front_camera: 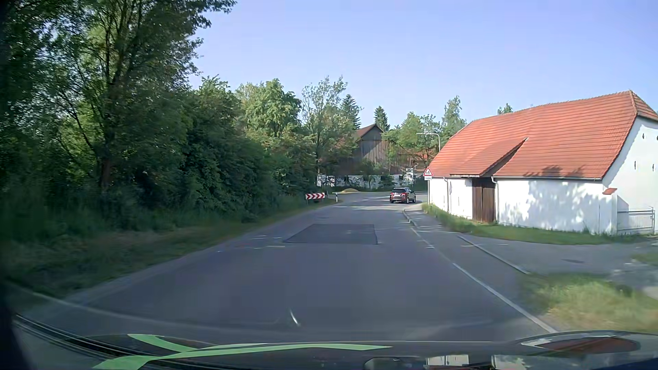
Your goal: Follow the waypoints while adhering to traffic rules and regulations
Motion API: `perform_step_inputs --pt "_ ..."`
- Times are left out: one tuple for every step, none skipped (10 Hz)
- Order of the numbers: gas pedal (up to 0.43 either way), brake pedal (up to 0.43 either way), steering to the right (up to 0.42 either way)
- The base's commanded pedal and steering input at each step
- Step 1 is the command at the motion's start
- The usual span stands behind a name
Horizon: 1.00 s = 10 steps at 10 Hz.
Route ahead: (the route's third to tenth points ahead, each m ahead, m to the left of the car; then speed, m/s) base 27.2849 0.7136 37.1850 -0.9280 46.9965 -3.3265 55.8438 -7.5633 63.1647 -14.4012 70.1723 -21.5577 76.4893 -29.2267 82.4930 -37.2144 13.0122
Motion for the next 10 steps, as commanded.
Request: perform_step_inputs --pt "0.0 0.104 0.003" --pt "0.0 0.11 0.003" --pt "0.0 0.128 0.003" --pt "0.0 0.146 0.003" --pt "0.0 0.165 0.003" --pt "0.0 0.165 0.004" --pt "0.0 0.165 0.005" --pt "0.0 0.165 0.006" --pt "0.0 0.152 0.008" --pt "0.0 0.152 0.008"
